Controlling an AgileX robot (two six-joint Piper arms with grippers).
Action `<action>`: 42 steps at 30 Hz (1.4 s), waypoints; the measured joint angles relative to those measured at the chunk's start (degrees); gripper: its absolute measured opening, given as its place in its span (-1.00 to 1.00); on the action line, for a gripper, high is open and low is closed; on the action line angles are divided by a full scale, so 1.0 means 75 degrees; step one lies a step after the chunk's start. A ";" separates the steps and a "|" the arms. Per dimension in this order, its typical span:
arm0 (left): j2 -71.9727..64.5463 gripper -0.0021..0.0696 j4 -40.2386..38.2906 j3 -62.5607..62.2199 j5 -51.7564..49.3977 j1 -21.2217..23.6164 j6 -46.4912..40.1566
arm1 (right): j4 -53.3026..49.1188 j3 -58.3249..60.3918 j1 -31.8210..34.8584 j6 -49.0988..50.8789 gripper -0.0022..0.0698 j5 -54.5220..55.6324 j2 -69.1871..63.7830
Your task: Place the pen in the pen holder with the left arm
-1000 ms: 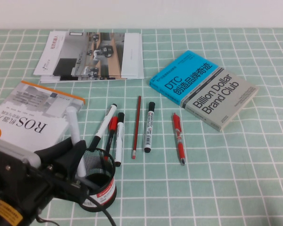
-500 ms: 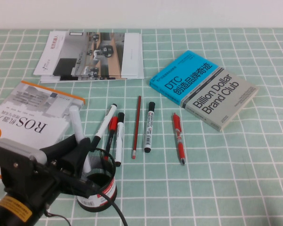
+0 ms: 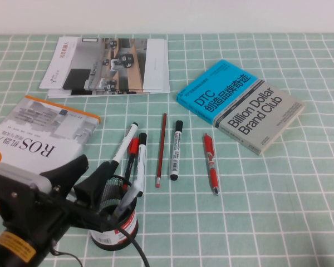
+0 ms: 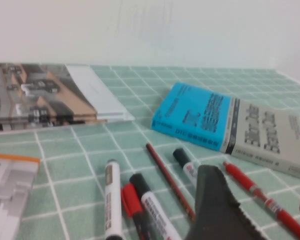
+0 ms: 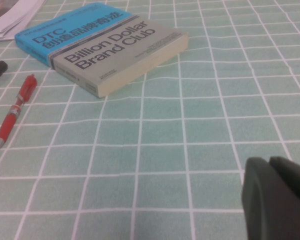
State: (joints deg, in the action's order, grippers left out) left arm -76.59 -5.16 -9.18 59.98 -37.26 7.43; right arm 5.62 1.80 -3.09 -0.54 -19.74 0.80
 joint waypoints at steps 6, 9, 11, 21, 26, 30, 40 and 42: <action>0.1074 -0.32 0.0000 0.0014 -0.0276 0.0000 -0.0015 | 0.0000 0.0000 0.0000 0.0000 -1.00 0.0000 0.0000; 0.1905 -0.69 -0.0013 0.0014 -0.0925 0.0000 -0.0045 | 0.0000 0.0000 0.0000 0.0000 -1.00 0.0000 0.0000; 0.2589 -0.84 -0.0013 -0.0004 -0.1695 0.0000 -0.0076 | 0.0000 0.0000 0.0000 0.0000 -1.00 0.0000 0.0000; 0.5787 -0.94 -0.0203 -0.0462 -0.6004 0.0000 -0.0145 | 0.0000 0.0000 0.0000 0.0000 -1.00 0.0000 0.0000; 0.6754 -0.94 -0.0403 -0.0462 -0.7474 0.0000 -0.0529 | 0.0000 0.0000 0.0000 0.0000 -1.00 0.0000 0.0000; 0.7047 -0.95 -0.0403 -0.0462 -0.8128 0.0000 -0.0627 | 0.0000 0.0000 0.0000 0.0000 -1.00 0.0000 0.0000; 0.7061 -0.95 -0.0310 -0.0462 -0.8398 0.0000 -0.0990 | 0.0000 0.0000 0.0000 0.0000 -1.00 0.0000 0.0000; 0.7061 -0.95 -0.0251 -0.0462 -0.8398 0.0000 -0.1207 | 0.0000 0.0000 0.0000 0.0000 -1.00 0.0000 0.0000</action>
State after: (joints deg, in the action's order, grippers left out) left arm -23.63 -7.05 -12.65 -3.00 -37.26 -1.63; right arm 5.62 1.80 -3.09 -0.54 -19.74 0.80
